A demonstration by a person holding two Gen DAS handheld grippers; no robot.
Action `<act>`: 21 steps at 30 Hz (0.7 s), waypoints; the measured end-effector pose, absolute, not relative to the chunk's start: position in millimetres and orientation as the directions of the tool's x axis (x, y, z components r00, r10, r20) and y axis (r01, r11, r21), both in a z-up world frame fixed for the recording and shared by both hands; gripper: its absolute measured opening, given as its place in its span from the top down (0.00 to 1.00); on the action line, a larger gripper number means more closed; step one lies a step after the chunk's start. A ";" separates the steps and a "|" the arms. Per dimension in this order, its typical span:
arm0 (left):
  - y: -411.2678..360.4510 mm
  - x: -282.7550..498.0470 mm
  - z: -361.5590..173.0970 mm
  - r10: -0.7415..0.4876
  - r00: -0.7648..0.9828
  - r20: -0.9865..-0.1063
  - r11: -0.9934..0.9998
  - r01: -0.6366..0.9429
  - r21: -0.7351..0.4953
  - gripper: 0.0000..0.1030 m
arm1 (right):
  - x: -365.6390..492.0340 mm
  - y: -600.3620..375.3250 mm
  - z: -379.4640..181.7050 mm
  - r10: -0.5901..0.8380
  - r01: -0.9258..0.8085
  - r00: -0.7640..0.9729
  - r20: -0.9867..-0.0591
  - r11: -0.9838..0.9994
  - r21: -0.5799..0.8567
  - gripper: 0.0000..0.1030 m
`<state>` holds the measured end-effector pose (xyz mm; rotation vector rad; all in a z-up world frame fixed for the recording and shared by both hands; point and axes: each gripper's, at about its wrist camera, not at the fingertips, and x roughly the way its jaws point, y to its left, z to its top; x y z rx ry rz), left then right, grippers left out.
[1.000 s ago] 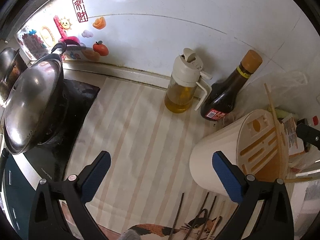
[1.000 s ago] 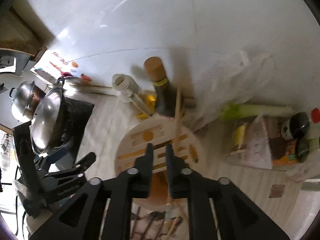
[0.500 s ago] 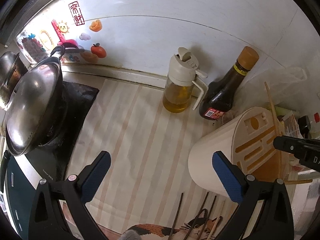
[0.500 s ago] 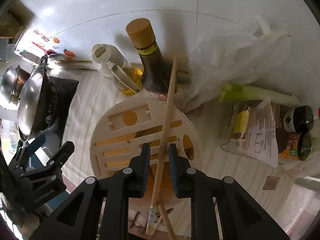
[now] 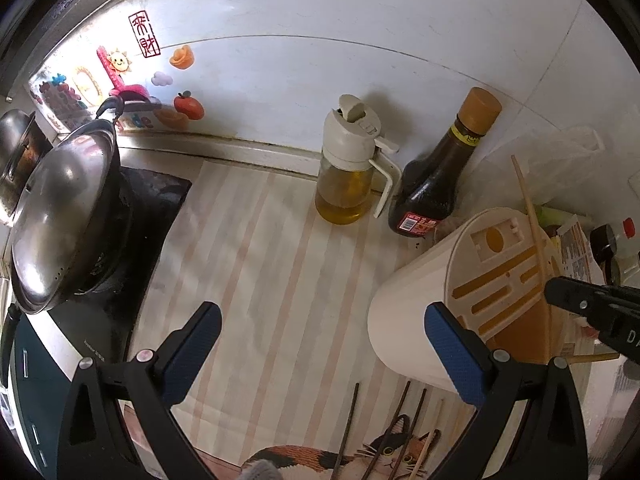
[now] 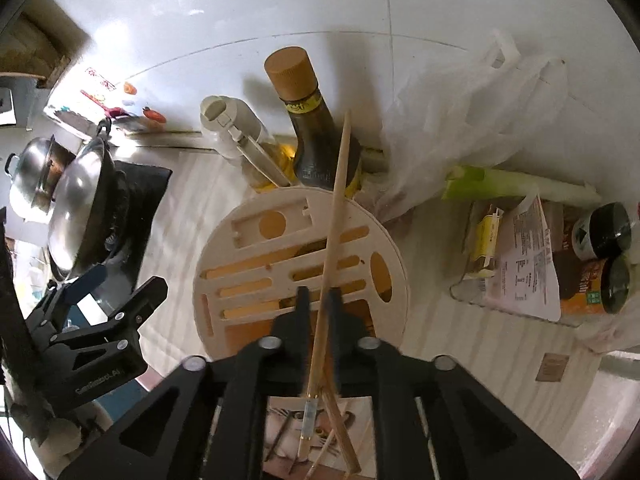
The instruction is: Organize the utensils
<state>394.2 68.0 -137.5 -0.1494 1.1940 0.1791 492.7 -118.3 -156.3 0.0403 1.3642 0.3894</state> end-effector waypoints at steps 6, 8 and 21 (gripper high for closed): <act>63.8 391.5 -137.4 0.058 0.356 -0.933 0.977 -0.213 -0.021 0.00 | 492.6 -115.9 -164.8 0.289 -0.233 0.143 -0.946 0.939 0.252 0.93; 63.1 389.1 -135.4 0.061 0.361 -0.931 0.977 -0.213 -0.019 0.00 | 489.4 -115.9 -164.3 0.297 -0.235 0.160 -0.941 0.938 0.256 0.93; 66.8 374.1 -120.9 0.066 0.396 -0.916 0.971 -0.239 -0.033 0.00 | 464.5 -145.7 -100.0 0.391 -0.194 0.422 -0.818 0.920 0.339 0.93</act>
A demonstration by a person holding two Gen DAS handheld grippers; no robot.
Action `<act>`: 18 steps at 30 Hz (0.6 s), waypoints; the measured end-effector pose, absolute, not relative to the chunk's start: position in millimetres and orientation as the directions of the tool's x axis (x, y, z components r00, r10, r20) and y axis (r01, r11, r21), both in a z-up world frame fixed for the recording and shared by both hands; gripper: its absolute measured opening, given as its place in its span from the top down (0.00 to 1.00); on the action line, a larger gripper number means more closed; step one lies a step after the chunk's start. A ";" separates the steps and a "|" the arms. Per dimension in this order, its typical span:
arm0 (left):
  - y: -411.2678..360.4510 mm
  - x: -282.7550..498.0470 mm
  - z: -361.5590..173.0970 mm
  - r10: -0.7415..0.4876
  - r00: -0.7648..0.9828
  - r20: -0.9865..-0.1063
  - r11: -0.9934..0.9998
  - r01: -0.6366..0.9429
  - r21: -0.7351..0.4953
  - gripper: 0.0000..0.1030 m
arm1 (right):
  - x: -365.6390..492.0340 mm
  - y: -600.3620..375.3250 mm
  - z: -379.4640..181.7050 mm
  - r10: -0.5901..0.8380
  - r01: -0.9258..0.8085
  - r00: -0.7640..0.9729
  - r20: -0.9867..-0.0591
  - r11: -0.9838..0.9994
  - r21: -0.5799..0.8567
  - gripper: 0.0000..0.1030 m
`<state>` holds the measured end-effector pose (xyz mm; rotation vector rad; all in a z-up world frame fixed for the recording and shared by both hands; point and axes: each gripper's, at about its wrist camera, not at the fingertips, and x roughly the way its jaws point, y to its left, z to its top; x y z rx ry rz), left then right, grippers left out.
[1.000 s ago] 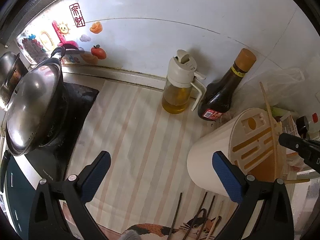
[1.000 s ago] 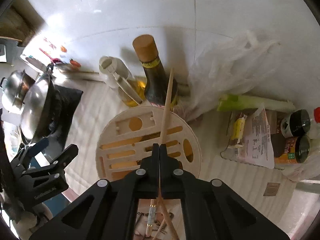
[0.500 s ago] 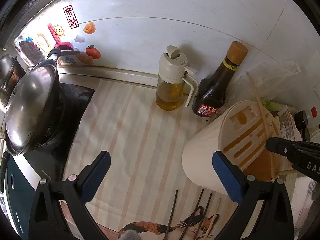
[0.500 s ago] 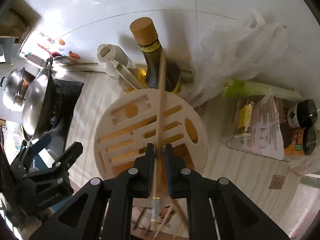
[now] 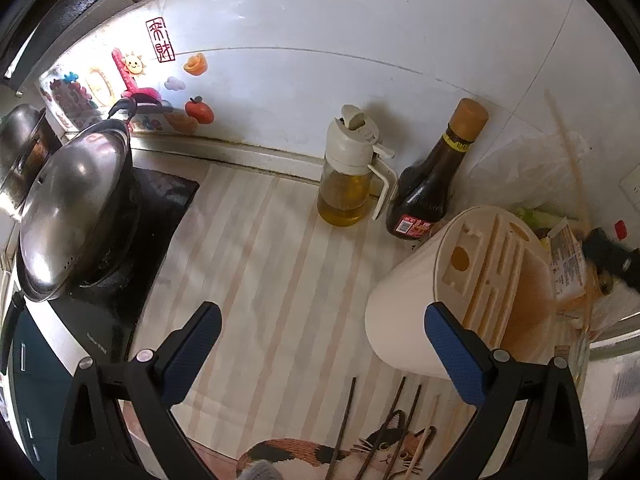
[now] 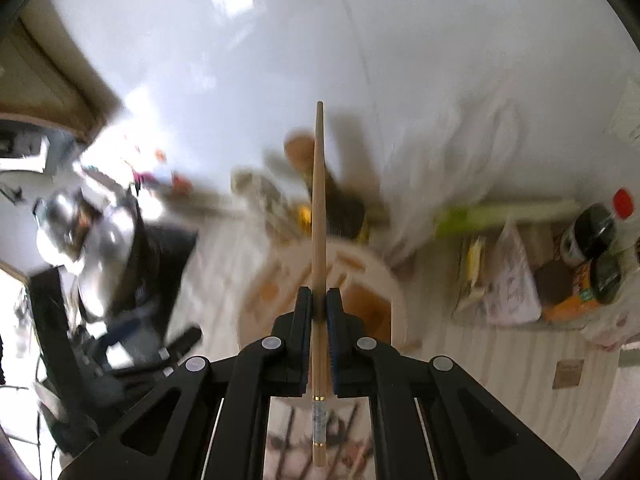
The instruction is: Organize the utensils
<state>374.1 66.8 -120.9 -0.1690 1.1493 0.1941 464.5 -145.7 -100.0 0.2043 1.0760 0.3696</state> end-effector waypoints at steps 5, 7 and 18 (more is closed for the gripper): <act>63.9 374.7 -119.0 0.085 0.406 -0.910 0.969 -0.246 -0.019 0.00 | 454.0 -145.0 -93.8 0.362 -0.191 0.603 -0.711 0.931 0.312 0.93; 64.3 375.7 -120.9 0.094 0.406 -0.909 0.968 -0.252 -0.012 0.00 | 449.5 -144.5 -101.3 0.351 -0.188 0.662 -0.662 0.933 0.307 0.93; 65.0 376.5 -150.7 0.105 0.364 -0.925 0.968 -0.251 0.012 0.00 | 403.1 -132.7 -134.6 0.282 -0.218 0.850 -0.444 0.957 0.192 0.93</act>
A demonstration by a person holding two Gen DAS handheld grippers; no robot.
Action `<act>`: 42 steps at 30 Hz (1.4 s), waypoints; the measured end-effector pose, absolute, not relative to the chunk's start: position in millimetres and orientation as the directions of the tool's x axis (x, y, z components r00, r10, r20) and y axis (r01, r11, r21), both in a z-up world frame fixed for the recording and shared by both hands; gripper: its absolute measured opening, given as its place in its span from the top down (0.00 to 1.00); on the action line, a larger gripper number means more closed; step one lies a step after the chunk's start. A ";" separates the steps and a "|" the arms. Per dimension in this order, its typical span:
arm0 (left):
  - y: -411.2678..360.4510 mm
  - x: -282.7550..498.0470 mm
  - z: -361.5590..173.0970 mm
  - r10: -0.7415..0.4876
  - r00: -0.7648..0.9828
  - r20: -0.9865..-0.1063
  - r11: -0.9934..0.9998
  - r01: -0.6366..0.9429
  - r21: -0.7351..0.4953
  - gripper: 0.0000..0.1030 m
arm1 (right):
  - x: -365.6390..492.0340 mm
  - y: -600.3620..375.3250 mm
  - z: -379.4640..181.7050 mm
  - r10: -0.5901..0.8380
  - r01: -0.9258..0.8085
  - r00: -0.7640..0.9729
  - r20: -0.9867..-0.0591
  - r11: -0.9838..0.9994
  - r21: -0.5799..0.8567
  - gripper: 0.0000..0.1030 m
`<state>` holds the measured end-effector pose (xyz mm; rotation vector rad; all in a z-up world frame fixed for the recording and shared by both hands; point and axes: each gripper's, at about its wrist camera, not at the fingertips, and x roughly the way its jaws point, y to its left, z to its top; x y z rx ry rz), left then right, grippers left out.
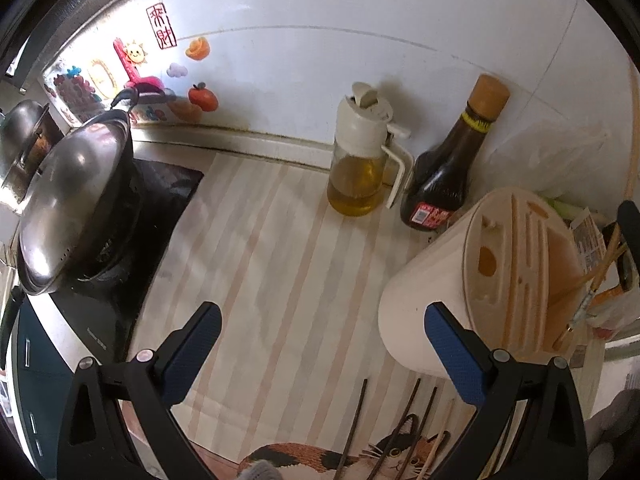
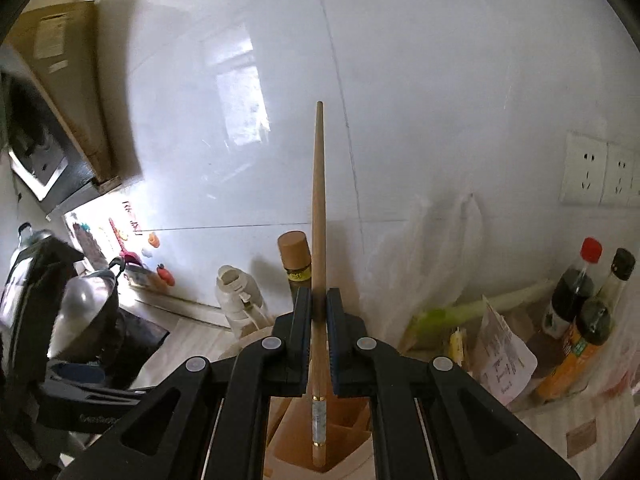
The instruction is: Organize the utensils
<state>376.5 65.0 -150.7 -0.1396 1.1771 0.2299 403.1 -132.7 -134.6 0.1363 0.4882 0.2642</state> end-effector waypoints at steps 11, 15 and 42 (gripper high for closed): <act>60.9 368.1 -147.4 0.113 0.387 -0.915 0.971 -0.238 0.020 0.00 | 369.2 -134.7 -146.3 0.315 -0.246 0.834 -0.453 0.947 0.206 0.92; 60.2 362.4 -140.2 0.118 0.407 -0.906 0.972 -0.233 0.022 0.00 | 359.2 -139.1 -146.2 0.327 -0.239 0.815 -0.479 0.942 0.236 0.47; 36.3 244.3 -227.5 0.152 0.343 -0.927 0.988 -0.070 0.136 0.00 | 242.3 -264.0 -258.5 -0.018 0.251 0.364 -0.931 0.965 0.080 0.12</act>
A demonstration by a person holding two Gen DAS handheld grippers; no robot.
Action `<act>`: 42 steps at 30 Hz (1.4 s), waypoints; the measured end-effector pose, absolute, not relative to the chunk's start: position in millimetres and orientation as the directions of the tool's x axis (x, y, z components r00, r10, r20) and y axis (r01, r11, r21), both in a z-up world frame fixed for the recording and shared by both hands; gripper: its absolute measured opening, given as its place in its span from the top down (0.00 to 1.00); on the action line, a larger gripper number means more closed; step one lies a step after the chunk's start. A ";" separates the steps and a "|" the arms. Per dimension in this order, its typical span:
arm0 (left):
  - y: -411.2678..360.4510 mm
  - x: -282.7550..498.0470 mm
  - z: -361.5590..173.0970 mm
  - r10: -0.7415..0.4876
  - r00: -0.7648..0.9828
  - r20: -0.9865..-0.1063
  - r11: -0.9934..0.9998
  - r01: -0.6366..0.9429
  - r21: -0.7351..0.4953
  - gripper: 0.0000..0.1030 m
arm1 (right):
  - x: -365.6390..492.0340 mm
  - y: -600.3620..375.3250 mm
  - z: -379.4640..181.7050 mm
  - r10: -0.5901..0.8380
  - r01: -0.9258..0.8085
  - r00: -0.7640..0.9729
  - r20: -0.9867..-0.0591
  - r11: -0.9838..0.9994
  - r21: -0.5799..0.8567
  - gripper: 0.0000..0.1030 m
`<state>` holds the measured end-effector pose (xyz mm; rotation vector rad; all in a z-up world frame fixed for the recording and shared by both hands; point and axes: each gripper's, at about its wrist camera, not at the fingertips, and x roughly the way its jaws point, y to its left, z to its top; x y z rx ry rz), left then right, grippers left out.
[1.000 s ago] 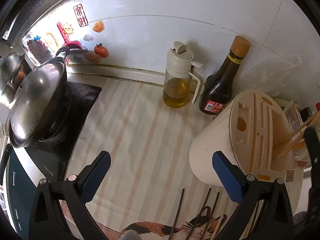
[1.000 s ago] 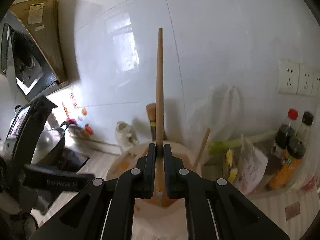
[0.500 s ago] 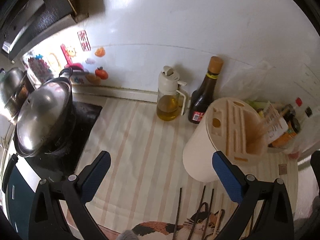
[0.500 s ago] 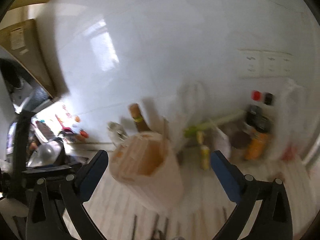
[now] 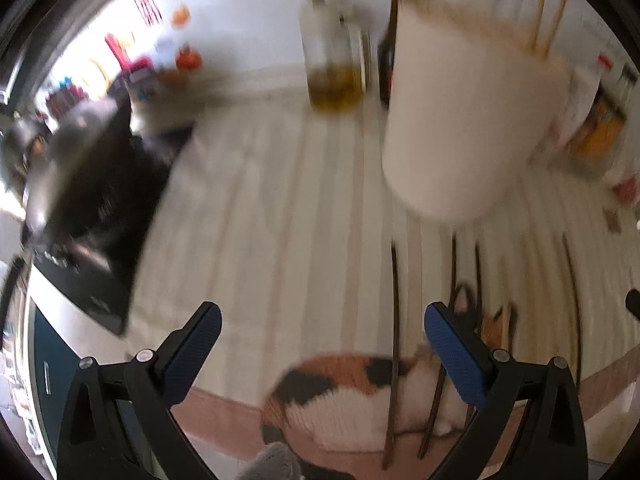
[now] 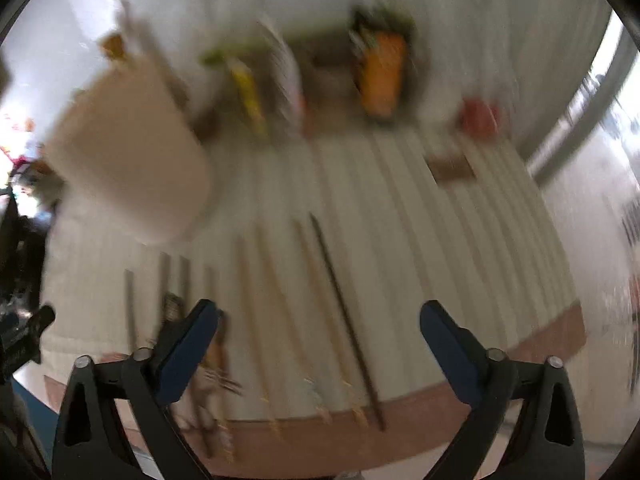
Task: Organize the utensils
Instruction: 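Move both tools back down to the chopsticks on the cloth, then close the left tool on a dark chopstick while the right tool grasps another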
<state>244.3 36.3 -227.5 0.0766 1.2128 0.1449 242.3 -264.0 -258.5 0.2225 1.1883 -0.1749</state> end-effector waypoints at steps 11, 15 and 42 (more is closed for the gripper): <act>10.6 245.3 -300.5 0.177 0.181 -0.967 0.984 -0.059 0.169 0.02 | 271.5 -291.6 -362.9 0.051 0.133 0.101 -0.994 0.989 0.064 0.59; 3.9 237.5 -308.7 0.169 0.153 -0.974 0.985 -0.050 0.163 0.08 | 269.9 -284.2 -365.6 0.055 0.050 0.088 -0.995 0.997 0.060 0.68; -39.8 243.5 -333.8 -0.005 0.033 -0.999 0.997 0.076 -0.002 0.96 | 257.5 -334.1 -377.6 0.141 0.166 -0.114 -0.983 0.979 0.121 0.93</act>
